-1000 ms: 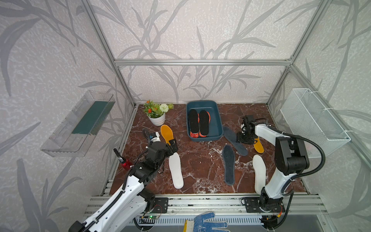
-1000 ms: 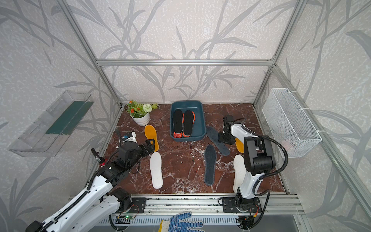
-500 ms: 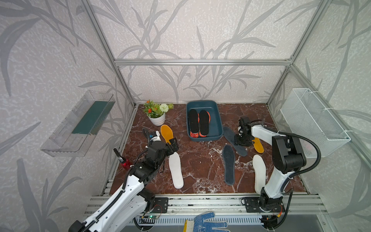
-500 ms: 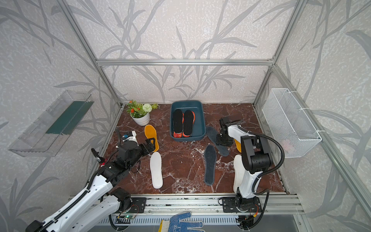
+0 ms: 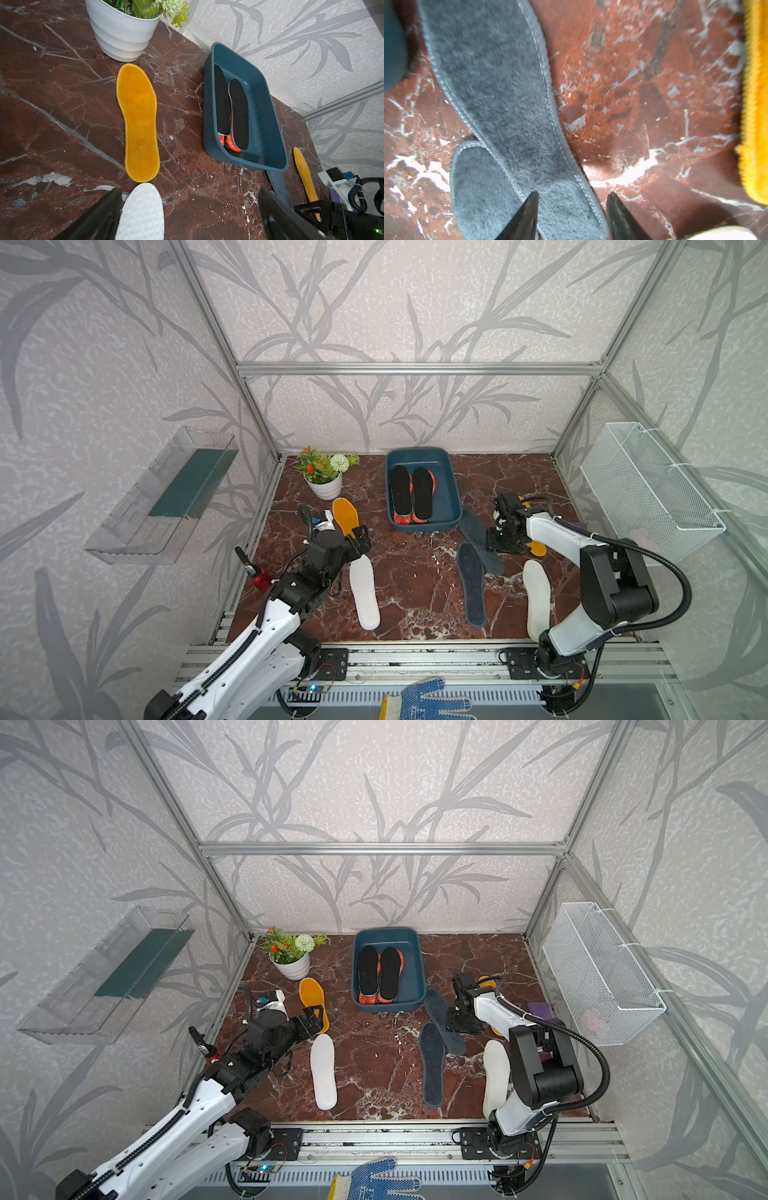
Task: Put the insoles into the storage box
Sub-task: Pick up the insole from the center of the board.
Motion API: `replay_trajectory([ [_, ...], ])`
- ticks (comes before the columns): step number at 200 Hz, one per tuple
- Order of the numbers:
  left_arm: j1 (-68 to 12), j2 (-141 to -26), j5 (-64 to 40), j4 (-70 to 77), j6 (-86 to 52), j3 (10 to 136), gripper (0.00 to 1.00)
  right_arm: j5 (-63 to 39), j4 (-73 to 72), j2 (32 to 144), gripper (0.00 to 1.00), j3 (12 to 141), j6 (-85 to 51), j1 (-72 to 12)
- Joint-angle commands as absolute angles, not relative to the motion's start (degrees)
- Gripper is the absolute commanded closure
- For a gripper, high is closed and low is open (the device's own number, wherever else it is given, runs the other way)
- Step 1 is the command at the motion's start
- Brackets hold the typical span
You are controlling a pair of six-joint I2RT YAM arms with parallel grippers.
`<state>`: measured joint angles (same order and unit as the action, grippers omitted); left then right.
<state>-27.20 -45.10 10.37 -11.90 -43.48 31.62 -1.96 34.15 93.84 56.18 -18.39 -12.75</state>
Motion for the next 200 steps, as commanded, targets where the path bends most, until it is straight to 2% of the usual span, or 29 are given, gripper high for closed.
replay_trajectory([
  [1,-26.83,-45.55,9.78,-10.81,-42.70,33.73,0.01,-1.94,34.53,95.40,0.46,56.51,-17.96,-12.74],
  [37,-26.88,-45.22,9.78,-10.85,-42.89,33.75,0.01,-3.35,32.99,97.46,0.47,55.46,-18.06,-14.03],
  [57,-26.89,-44.99,9.67,-10.86,-43.14,33.58,0.01,-3.16,32.95,99.33,0.51,55.14,-19.08,-14.72],
  [71,-26.84,-45.00,9.59,-10.95,-43.14,33.53,0.01,-3.16,32.46,100.00,0.60,54.53,-20.31,-14.94],
  [106,-26.81,-45.00,9.51,-10.90,-43.06,33.91,0.01,-1.72,32.05,99.95,1.00,53.95,-22.62,-15.04],
  [135,-26.89,-45.35,9.08,-10.56,-42.89,34.44,0.01,-0.26,32.00,98.16,1.00,53.65,-23.66,-15.03],
  [172,-26.89,-47.42,6.57,-7.78,-43.95,35.04,0.01,2.86,32.17,87.16,1.00,52.26,-23.66,-15.24],
  [200,-26.85,-51.41,0.46,-5.61,-44.03,37.31,0.07,5.66,34.18,79.20,1.00,51.52,-23.12,-16.52],
])
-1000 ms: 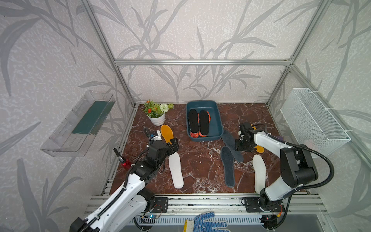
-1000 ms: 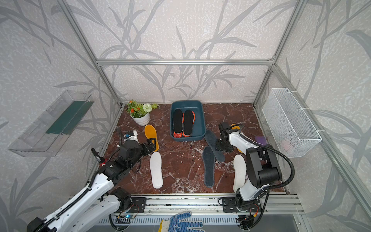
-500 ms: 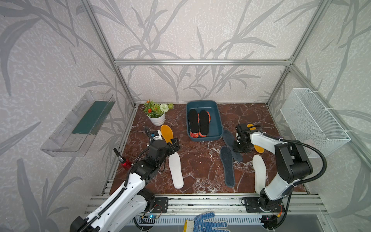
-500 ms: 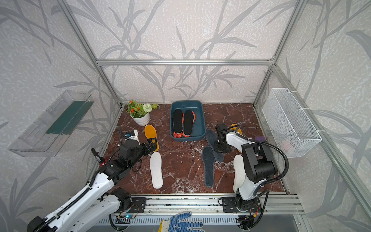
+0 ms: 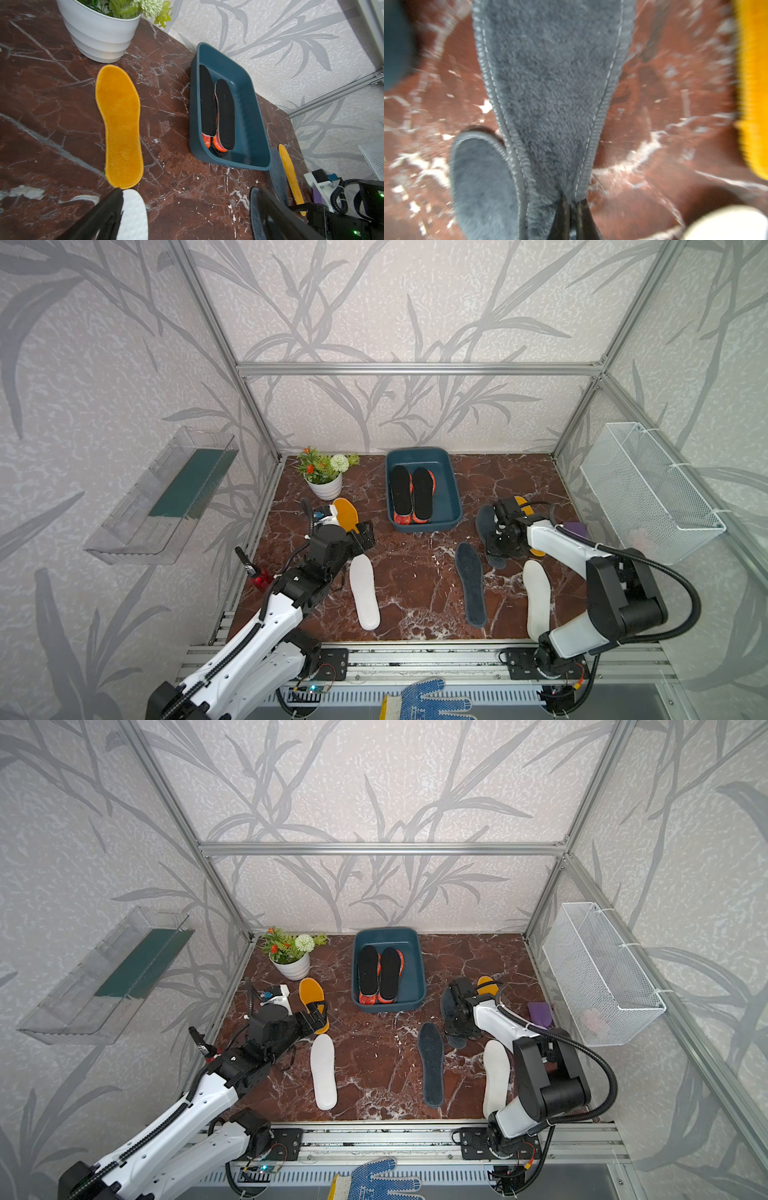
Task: Put the insoles into the storage box
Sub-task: Pick up the insole from the center of the board.
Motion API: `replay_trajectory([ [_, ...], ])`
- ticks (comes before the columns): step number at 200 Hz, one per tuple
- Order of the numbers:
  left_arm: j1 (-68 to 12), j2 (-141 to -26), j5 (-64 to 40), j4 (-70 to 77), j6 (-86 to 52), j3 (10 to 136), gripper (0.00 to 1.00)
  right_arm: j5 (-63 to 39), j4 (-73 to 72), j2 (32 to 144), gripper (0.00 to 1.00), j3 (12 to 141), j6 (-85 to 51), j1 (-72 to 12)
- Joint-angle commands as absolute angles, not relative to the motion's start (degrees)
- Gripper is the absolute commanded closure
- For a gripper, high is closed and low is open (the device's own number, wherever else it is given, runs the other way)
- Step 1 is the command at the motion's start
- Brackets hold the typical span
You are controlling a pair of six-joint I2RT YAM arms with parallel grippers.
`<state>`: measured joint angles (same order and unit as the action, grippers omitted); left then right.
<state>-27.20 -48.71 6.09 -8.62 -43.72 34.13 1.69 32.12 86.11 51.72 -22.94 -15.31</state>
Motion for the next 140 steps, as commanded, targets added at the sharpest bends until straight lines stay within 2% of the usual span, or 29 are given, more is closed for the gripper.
replay_trajectory([
  [1,-26.92,-51.50,0.18,-5.53,-44.03,37.46,0.07,5.73,34.23,79.06,1.00,51.51,-23.12,-16.61],
  [31,-27.38,-56.79,-6.28,0.42,-46.06,39.53,0.14,9.06,36.07,73.47,1.00,51.57,-23.37,-22.74],
  [58,-29.39,-59.86,-8.08,6.35,-47.31,40.51,0.15,13.00,36.37,71.83,1.00,52.62,-26.14,-31.32],
  [97,-33.92,-65.24,-8.58,10.09,-47.31,42.78,0.15,15.53,35.16,73.77,1.00,56.08,-29.34,-41.70],
  [140,-36.40,-70.19,-11.51,15.38,-48.90,42.67,0.15,15.13,32.41,77.24,1.00,59.27,-31.17,-47.88],
])
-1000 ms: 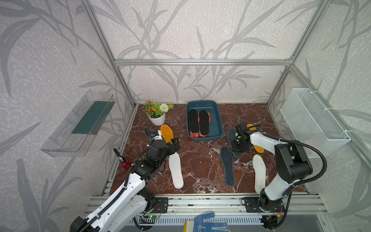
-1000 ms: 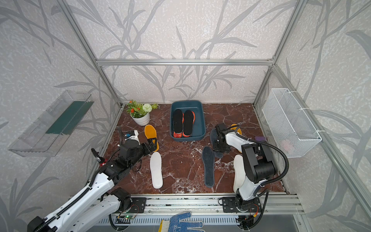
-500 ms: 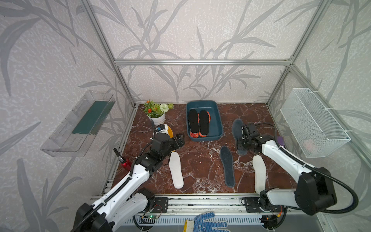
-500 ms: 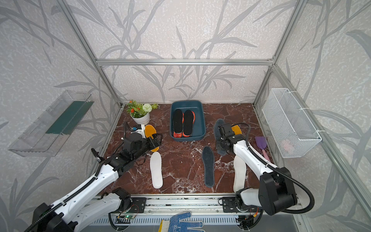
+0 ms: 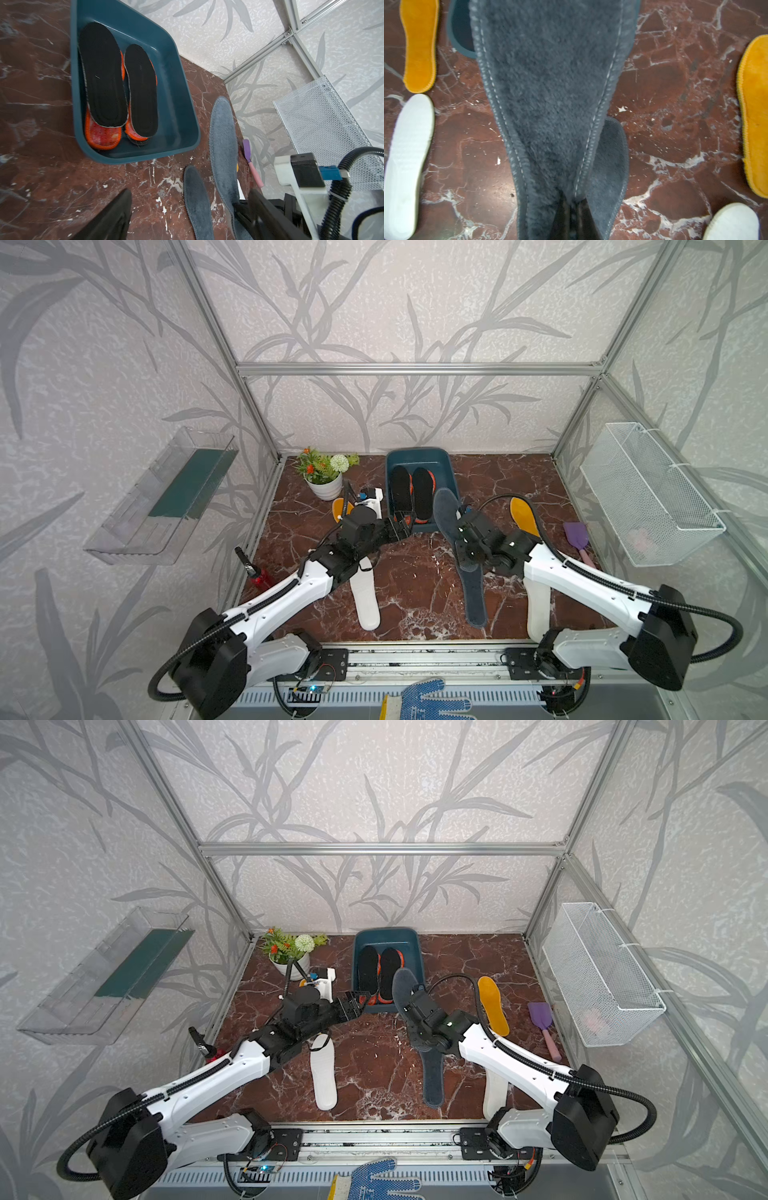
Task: Put the insoles into the storage box
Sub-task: Pick up the insole from the center of the board.
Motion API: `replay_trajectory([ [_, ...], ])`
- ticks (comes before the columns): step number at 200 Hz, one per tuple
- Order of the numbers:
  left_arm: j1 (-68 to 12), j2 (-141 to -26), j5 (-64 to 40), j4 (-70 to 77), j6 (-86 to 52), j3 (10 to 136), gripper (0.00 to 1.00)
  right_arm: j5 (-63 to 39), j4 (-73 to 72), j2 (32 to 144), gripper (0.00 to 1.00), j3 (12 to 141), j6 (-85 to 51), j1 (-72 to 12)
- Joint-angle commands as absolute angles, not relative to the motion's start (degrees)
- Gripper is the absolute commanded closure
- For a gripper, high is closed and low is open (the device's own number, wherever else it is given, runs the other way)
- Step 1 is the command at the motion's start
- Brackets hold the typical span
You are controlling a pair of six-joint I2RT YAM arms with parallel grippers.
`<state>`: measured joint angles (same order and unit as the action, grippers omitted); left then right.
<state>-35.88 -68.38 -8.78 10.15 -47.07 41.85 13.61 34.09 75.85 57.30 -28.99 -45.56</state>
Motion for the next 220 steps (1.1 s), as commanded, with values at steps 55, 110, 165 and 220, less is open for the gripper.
replay_trajectory([
  [55,-36.85,-74.77,-14.91,17.96,-50.73,43.89,0.24,12.83,28.67,78.84,1.00,60.89,-31.90,-50.89],
  [110,-37.00,-77.33,-16.86,19.78,-51.70,44.68,0.49,10.78,26.68,78.22,0.99,60.90,-31.29,-51.74],
  [165,-36.77,-77.15,-16.21,17.53,-50.40,45.90,1.00,9.41,24.98,78.16,0.89,59.96,-31.64,-52.48],
  [220,-31.38,-71.24,-20.51,17.17,-45.94,44.01,1.00,7.30,20.72,69.57,0.45,54.34,-30.44,-49.80],
])
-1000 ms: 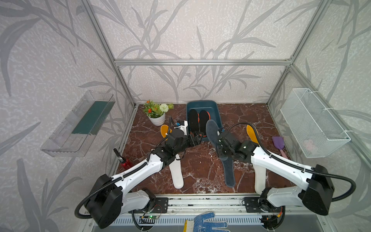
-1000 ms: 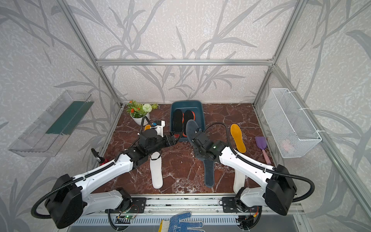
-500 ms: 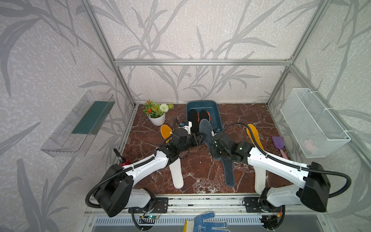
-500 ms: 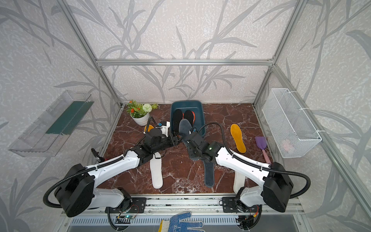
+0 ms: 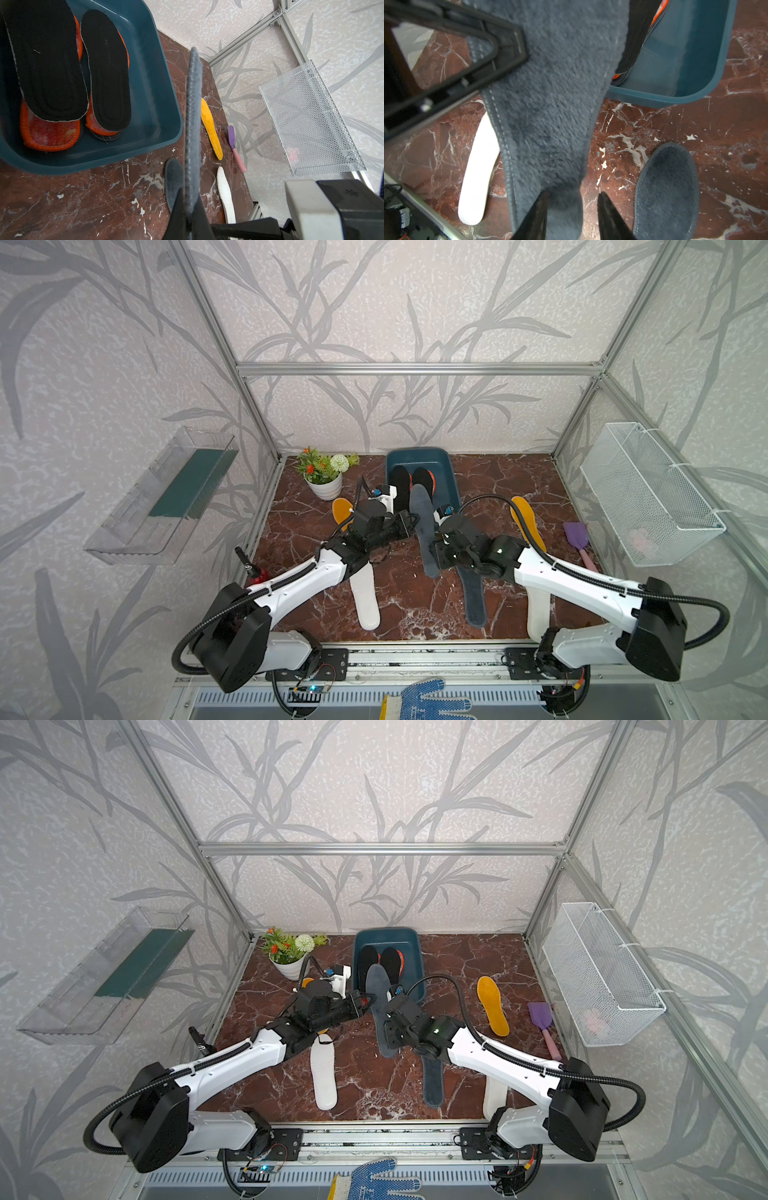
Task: Put the insoles into the storage box
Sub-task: Pick up the insole from the center of the board.
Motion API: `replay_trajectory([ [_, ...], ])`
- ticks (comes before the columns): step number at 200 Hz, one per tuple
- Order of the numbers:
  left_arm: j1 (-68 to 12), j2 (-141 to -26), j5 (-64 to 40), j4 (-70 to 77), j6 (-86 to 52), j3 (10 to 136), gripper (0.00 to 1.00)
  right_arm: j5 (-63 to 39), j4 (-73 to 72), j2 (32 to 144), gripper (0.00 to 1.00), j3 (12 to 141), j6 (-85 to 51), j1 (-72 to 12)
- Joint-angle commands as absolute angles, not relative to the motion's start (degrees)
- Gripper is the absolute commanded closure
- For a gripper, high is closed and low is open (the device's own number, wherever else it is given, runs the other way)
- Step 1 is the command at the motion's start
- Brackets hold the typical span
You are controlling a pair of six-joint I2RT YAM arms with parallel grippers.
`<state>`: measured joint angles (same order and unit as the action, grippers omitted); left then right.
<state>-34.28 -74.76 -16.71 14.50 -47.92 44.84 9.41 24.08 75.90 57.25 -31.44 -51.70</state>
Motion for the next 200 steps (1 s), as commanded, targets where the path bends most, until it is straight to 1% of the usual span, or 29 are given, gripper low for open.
replay_trajectory([
  [1,-31.25,-71.22,-20.80,17.55,-45.91,43.89,1.00,6.99,20.56,69.28,0.45,54.06,-30.38,-49.60],
  [20,-29.75,-69.95,-26.00,21.24,-45.03,42.56,1.00,-1.48,15.05,63.03,0.39,49.03,-29.47,-44.15],
  [33,-29.38,-69.08,-28.44,21.93,-43.64,42.07,1.00,-9.88,9.82,58.53,0.38,44.97,-29.04,-39.62],
  [46,-29.19,-68.01,-31.73,22.34,-41.89,41.85,1.00,-15.81,5.58,54.65,0.36,41.94,-29.48,-35.67],
  [74,-28.66,-66.50,-37.85,22.03,-39.19,41.99,1.00,-23.25,2.36,51.33,0.35,40.00,-29.58,-30.68],
  [103,-28.24,-65.97,-40.51,22.22,-38.40,42.14,1.00,-29.94,-2.18,55.44,0.40,40.65,-30.60,-29.84],
  [124,-28.19,-66.09,-41.51,23.22,-38.91,42.19,1.00,-33.50,-5.46,60.09,0.47,42.06,-31.18,-29.88],
  [143,-28.12,-66.09,-42.13,24.33,-39.49,41.81,1.00,-36.58,-9.13,63.39,0.50,42.78,-32.10,-29.83],
  [168,-28.08,-66.27,-42.78,24.90,-39.97,41.67,1.00,-38.85,-11.22,66.43,0.54,44.14,-32.52,-29.97],
  [186,-28.12,-66.45,-43.03,25.34,-40.47,41.52,1.00,-39.54,-12.71,68.11,0.59,44.48,-33.06,-29.96],
  [200,-28.11,-66.62,-43.00,25.82,-40.87,41.38,1.00,-40.27,-14.77,69.46,0.61,44.40,-34.21,-29.94],
])
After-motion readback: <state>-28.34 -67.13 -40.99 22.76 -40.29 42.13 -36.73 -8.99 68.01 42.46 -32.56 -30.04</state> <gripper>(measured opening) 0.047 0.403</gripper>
